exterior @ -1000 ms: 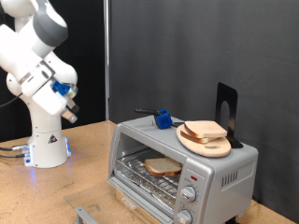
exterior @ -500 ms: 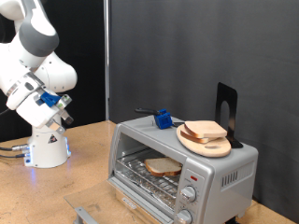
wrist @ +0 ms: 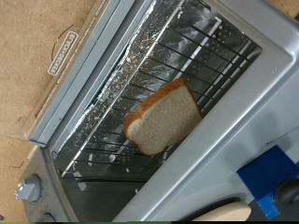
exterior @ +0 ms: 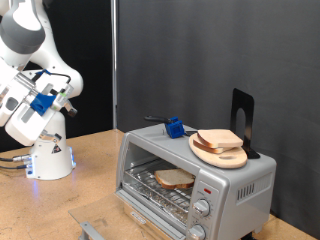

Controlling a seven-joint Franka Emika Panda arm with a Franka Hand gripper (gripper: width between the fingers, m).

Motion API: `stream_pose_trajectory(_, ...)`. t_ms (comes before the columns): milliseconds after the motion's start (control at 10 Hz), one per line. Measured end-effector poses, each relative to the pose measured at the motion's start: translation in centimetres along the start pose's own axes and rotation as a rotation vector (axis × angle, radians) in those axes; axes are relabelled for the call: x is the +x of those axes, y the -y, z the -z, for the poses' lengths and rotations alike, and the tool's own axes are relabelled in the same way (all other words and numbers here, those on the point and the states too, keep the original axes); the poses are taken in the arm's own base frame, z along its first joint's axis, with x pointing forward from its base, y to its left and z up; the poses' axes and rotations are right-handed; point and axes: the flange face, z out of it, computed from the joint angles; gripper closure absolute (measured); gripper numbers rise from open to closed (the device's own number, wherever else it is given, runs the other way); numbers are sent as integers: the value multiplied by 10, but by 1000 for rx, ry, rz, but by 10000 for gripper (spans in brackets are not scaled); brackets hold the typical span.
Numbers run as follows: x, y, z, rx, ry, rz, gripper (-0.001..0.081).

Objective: Make a piece of toast with the oven

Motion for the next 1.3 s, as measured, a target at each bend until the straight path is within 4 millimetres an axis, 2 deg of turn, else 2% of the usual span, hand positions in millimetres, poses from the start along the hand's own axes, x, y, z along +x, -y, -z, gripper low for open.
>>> stream_pose_trajectory(100, -5, 2, -4, 27, 56, -13, 11)
stream_pose_trajectory(300, -12, 3, -7, 118, 194, -203, 11)
stream_pose_trajectory(600, -9, -17, -1, 193, 248, -414, 11)
stream_pose_trajectory(1000, -15, -53, 14, 207, 201, -498, 11)
stream_pose_trajectory(1200, -15, -63, 19, 210, 178, -480, 11)
stream_pose_trajectory(1300, -16, -62, 18, 215, 185, -482, 11)
